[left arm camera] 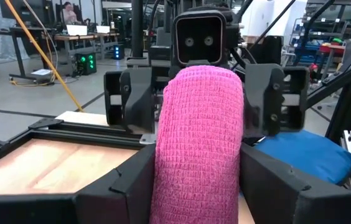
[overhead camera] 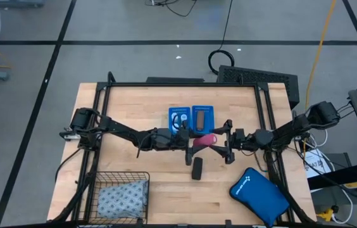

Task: Pick & place medical supplies in basket/bin
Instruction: Put the pink bandage into the right blue bin

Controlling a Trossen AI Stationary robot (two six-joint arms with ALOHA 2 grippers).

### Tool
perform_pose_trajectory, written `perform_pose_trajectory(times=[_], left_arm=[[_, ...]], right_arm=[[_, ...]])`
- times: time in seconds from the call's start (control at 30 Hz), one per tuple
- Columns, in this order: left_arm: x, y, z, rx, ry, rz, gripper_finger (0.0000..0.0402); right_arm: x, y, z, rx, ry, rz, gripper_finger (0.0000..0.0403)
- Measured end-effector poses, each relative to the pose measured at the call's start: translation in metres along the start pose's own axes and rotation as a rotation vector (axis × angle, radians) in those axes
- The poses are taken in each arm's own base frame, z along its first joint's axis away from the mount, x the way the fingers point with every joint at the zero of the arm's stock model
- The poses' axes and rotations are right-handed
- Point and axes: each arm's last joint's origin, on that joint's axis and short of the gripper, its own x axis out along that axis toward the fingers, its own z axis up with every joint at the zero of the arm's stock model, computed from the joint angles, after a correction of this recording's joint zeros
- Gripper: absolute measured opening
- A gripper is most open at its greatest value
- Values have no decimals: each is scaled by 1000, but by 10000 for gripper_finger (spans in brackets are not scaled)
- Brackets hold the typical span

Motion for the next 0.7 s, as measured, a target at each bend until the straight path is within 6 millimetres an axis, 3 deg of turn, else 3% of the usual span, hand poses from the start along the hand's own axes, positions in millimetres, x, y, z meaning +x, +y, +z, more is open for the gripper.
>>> perform_pose_trajectory(times=[0.43,0.7], left_arm=[[0,0,-1,3,5,0,212],[0,0,-2,6,20,2,212]], right_arm=[[15,5,-1,-2,-3,0,281],[15,5,1,3,-3,0,211]])
